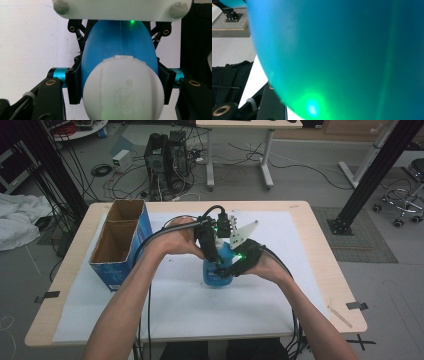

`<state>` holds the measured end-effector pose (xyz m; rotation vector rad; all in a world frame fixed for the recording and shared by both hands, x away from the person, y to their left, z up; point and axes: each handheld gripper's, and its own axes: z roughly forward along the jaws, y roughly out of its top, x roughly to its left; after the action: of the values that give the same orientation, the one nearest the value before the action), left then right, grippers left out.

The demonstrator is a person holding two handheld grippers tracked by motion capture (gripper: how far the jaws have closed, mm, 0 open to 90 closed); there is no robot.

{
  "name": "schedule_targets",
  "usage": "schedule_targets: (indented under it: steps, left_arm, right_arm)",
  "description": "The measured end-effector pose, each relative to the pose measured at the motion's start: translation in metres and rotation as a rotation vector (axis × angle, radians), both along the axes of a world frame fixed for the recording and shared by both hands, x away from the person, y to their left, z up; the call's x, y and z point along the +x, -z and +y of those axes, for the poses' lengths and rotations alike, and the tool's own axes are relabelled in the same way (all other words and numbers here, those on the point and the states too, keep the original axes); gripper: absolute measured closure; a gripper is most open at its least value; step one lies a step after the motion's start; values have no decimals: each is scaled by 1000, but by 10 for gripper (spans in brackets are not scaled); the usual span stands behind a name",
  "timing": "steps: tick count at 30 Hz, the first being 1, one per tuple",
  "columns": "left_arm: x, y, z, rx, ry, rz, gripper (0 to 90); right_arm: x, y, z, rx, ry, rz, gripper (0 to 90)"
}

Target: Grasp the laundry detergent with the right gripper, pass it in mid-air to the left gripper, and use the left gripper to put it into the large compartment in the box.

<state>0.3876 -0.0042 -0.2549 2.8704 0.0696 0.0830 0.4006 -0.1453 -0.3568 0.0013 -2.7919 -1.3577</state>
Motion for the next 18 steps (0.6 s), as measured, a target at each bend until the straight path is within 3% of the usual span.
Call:
schedule_targets:
  steps: [6,18]
  left_arm:
    - [-1,-1,0,-21,5,-13,381]
    - [-1,-1,-4,-9,13,-25,381]
  right_arm:
    - [0,-1,-1,11,-1,-3,438]
    - [-2,-1,-3,1,6,-20,425]
